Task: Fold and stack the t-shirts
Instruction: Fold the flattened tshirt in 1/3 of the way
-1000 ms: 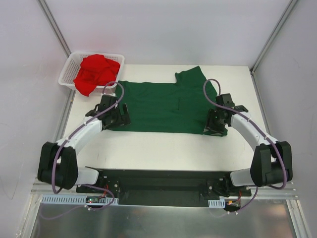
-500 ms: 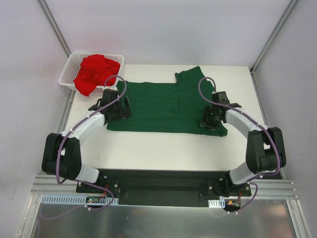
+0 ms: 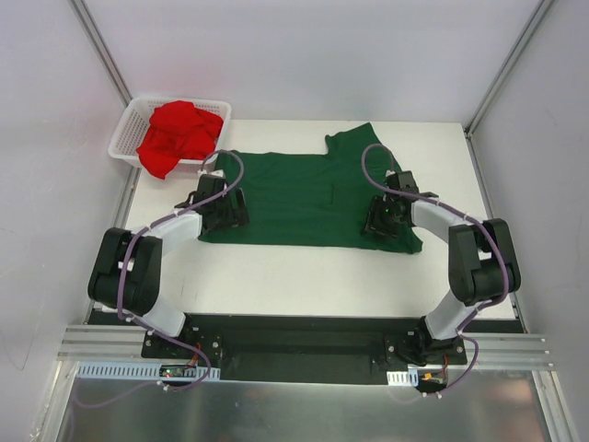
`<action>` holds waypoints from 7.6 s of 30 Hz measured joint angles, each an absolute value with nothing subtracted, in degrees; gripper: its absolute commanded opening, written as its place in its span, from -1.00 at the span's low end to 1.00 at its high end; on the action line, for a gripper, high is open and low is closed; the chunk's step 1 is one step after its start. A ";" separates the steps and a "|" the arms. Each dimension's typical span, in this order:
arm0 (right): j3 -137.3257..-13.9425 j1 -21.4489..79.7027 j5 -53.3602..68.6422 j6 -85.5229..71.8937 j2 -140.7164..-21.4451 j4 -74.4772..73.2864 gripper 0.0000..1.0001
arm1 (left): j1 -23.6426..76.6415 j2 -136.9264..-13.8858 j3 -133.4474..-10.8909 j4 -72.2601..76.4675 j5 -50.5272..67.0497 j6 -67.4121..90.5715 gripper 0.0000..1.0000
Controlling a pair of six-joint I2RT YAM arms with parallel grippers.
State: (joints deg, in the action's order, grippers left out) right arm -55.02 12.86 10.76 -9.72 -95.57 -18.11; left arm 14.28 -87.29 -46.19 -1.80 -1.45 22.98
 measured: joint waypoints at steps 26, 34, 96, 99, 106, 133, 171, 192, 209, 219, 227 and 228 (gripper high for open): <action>-47.90 16.16 13.32 -11.00 -82.11 -26.09 -0.03 | 14.28 -79.88 -35.20 3.55 13.23 29.65 0.90; -47.11 19.16 12.38 -11.99 -82.15 -26.89 -0.02 | 14.28 -75.37 -34.00 -4.05 12.51 29.61 0.91; -56.16 14.22 6.42 -7.86 -90.72 -21.54 0.00 | 7.79 -63.70 -42.89 -15.49 14.79 27.53 0.93; -55.77 14.09 6.42 -7.94 -90.72 -21.39 0.00 | 7.81 -64.66 -42.04 -13.52 16.43 27.66 0.93; -55.59 13.19 6.50 -8.08 -91.20 -21.19 0.00 | 8.75 -68.31 -35.77 -6.22 19.25 29.26 0.93; -54.70 11.14 10.33 -8.84 -95.29 -19.62 -0.01 | 13.19 -77.84 -31.18 8.47 20.16 32.23 0.93; -44.86 10.96 8.93 -9.41 -77.03 -30.68 0.00 | 9.63 -66.32 -26.46 -3.81 22.13 31.75 0.94; -47.86 10.96 8.75 -9.19 -86.35 -19.44 0.01 | 9.63 -66.32 -26.46 -3.86 22.17 30.94 0.94; -39.05 10.83 15.16 -13.30 -82.00 -12.16 0.01 | 8.19 -65.34 -26.46 -5.26 22.06 30.87 0.94; -33.63 10.85 15.84 -14.37 -73.65 -16.45 0.01 | 8.12 -65.06 -26.46 -5.56 22.04 30.85 0.95; -32.60 10.85 15.79 -14.41 -66.26 -22.22 0.03 | 7.77 -64.73 -26.46 -6.35 22.02 30.85 0.94; -32.53 10.85 15.75 -14.41 -65.60 -22.65 0.04 | 7.77 -64.66 -26.46 -6.44 22.02 30.85 0.95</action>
